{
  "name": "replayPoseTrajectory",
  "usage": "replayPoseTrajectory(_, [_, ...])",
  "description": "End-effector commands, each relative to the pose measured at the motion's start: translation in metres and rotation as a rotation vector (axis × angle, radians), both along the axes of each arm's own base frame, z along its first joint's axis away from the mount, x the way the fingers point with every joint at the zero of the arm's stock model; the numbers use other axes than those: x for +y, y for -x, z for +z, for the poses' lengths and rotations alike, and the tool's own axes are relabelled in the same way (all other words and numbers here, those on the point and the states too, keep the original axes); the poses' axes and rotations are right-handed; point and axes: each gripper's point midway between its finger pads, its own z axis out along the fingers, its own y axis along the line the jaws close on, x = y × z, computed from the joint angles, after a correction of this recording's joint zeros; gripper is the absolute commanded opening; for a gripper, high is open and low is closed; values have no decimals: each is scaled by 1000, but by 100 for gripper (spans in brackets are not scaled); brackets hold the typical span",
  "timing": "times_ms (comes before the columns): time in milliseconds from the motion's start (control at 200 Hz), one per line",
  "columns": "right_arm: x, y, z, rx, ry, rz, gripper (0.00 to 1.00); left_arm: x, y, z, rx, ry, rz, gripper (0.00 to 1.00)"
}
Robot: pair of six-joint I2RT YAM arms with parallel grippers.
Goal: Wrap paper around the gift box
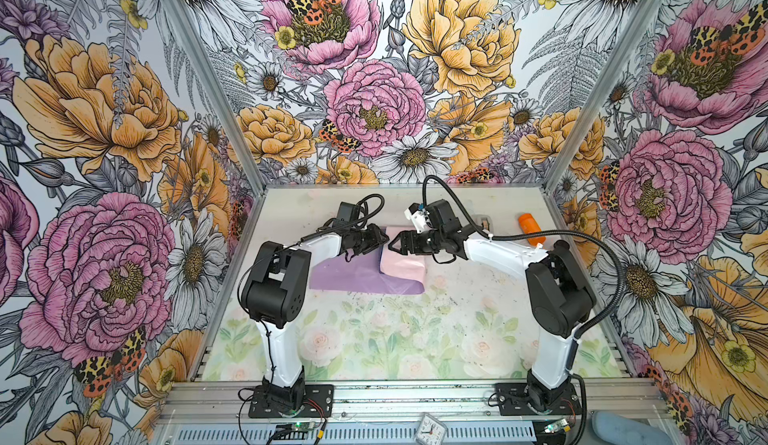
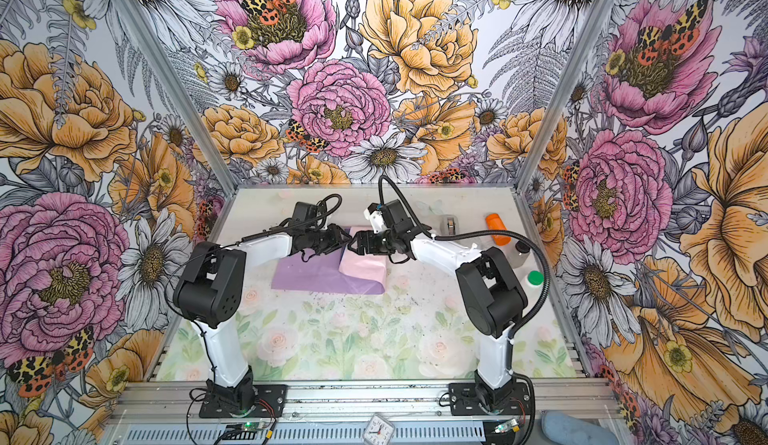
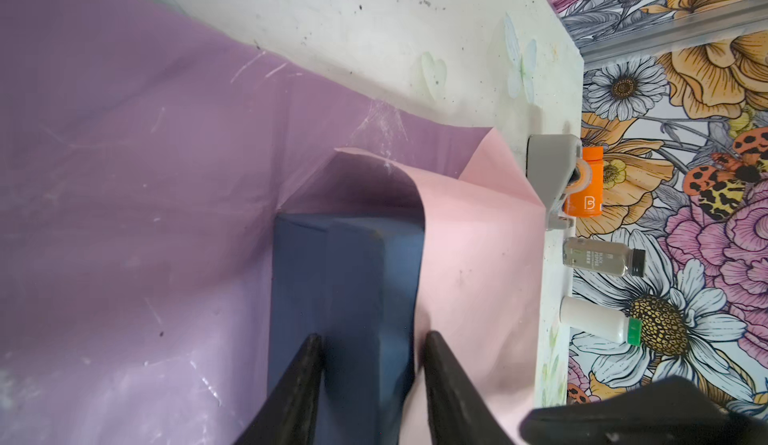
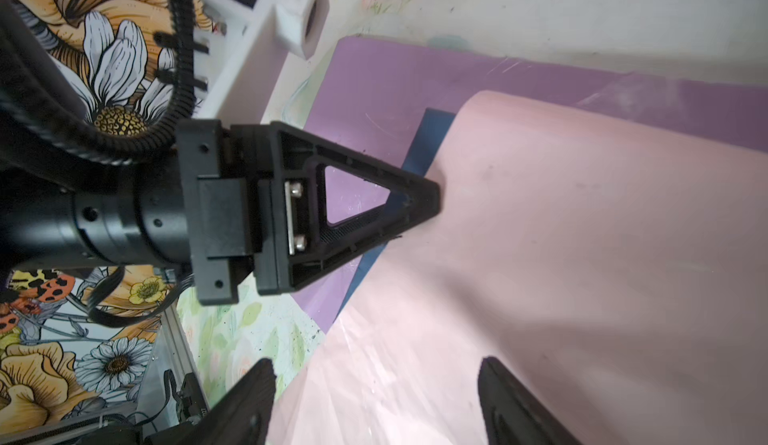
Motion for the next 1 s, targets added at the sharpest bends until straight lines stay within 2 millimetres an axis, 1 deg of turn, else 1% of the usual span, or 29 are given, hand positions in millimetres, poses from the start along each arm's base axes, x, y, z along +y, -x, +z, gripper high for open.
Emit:
replayPoseTrajectory(0, [-65,-22,7,26,69,-260,77,11,14,-19,43,-84,6,41])
replayPoseTrajectory(60, [-82,-25,-3,48,126,-305,77,11,14,-18,40,-82,4,41])
replayPoseTrajectory(135, [-87,-26,-15,80,195,-304,77,11,15,-16,38,-80,4,41])
replayPoseTrajectory(205, [-85,-29,-26,105,217,-290,77,11,15,-14,33,-79,1,41])
replayPoseTrajectory(345, [-68,-41,-36,111,201,-229,78,10,16,-11,26,-78,0,41])
replayPoseTrajectory(485, [-49,-47,-34,87,185,-166,78,10,15,-7,19,-73,2,42])
replayPoseTrajectory(590, [-40,-48,-33,79,178,-139,77,8,13,2,5,-59,2,48])
replayPoseTrajectory(725, [-33,-45,-32,67,184,-120,75,5,8,19,-23,-19,11,55])
replayPoseTrajectory(815, [-30,-43,-29,50,193,-113,74,4,6,29,-42,3,15,58])
replayPoseTrajectory(960, [-23,-40,-27,36,203,-101,71,2,6,31,-42,23,13,60])
replayPoseTrajectory(996, [-23,-39,-26,31,206,-102,70,3,7,29,-38,20,13,60])
